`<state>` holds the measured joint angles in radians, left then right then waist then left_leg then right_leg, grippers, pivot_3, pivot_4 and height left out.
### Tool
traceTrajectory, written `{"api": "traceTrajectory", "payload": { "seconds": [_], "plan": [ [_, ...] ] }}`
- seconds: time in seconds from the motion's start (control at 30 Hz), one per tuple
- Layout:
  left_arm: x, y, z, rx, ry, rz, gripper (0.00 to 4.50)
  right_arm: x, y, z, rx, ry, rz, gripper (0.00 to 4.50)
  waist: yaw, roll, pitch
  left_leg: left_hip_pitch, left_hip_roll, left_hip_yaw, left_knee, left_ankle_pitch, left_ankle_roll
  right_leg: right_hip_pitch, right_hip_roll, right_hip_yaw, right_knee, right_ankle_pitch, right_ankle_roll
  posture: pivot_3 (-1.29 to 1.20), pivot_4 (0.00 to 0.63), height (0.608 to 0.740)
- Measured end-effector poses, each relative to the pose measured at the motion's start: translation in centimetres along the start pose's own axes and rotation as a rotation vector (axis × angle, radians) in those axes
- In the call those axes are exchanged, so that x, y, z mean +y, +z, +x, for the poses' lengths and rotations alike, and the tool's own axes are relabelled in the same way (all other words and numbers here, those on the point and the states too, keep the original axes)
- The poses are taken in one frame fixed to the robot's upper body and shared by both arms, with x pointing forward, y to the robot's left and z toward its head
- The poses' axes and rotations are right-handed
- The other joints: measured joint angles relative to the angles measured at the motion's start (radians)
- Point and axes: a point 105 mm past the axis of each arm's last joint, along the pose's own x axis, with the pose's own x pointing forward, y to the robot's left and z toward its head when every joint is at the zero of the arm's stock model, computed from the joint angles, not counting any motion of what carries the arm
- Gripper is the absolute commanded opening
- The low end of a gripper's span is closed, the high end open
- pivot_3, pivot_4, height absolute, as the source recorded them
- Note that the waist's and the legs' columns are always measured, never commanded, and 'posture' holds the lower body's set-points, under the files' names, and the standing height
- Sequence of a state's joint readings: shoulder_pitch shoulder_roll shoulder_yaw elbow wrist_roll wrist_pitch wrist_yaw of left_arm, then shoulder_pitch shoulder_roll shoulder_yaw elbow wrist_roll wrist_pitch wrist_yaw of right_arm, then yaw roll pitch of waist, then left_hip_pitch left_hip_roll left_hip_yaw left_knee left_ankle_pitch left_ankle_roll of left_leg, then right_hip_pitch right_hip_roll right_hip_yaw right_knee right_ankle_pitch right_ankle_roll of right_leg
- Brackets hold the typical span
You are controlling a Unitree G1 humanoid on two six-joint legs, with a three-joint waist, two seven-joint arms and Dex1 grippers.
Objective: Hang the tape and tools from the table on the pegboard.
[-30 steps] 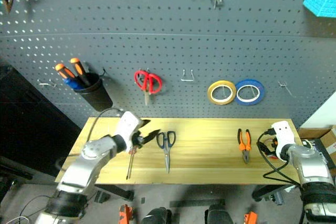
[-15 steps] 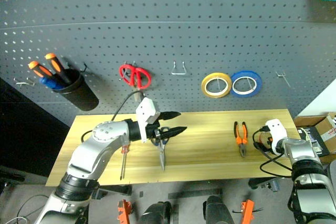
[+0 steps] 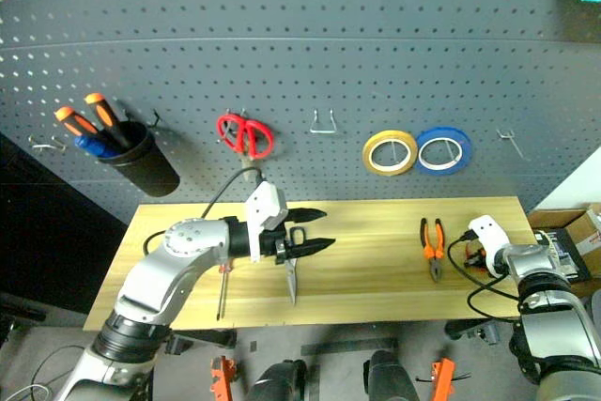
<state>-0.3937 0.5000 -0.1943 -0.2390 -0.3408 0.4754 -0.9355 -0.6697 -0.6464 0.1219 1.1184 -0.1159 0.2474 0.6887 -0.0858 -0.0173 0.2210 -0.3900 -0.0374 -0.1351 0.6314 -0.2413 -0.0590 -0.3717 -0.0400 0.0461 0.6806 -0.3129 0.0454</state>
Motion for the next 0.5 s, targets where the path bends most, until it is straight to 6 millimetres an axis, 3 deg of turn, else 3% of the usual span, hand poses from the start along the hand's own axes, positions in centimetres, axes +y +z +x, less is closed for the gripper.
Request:
{"api": "traceTrajectory", "payload": {
  "seconds": [0.2, 0.3, 0.4, 0.5],
  "plan": [
    [-1.0, 0.3, 0.7, -0.018, -0.052, -0.005, 2.96, 0.1, -2.4, -1.2, -0.044, -0.073, -0.134, 0.02, 0.014, 0.000, -0.002, -0.004, 0.001, -0.002, 0.003, 0.000, 0.000, -0.001, -0.003, -0.001, 0.000, 0.001, 0.002, -0.10, 0.180, 0.740],
    [-1.3, 0.6, 1.1, -0.029, -0.067, 0.002, 2.96, -0.5, -3.8, -4.5, -0.106, -0.179, -0.132, 0.02, 0.019, 0.004, -0.002, -0.008, -0.001, -0.001, 0.004, 0.000, 0.000, -0.005, -0.005, 0.000, 0.000, 0.001, 0.003, -0.12, 0.177, 0.740],
    [-1.5, 1.3, 1.6, -0.065, -0.076, 0.007, 2.96, -0.9, -2.6, -8.8, -0.231, -0.326, -0.146, 0.02, 0.009, 0.004, -0.003, -0.008, 0.000, 0.000, 0.004, 0.000, 0.000, -0.006, -0.005, 0.000, 0.000, 0.001, 0.004, -0.15, 0.178, 0.740],
    [-1.9, 1.9, 2.2, -0.096, -0.088, 0.006, 2.96, 0.8, -1.0, -11.8, -0.379, -0.420, -0.129, 0.02, -0.002, 0.004, -0.003, -0.006, 0.000, 0.000, 0.004, 0.000, 0.000, -0.004, -0.001, 0.000, 0.001, 0.001, 0.004, -0.17, 0.180, 0.740]
  ]
}}
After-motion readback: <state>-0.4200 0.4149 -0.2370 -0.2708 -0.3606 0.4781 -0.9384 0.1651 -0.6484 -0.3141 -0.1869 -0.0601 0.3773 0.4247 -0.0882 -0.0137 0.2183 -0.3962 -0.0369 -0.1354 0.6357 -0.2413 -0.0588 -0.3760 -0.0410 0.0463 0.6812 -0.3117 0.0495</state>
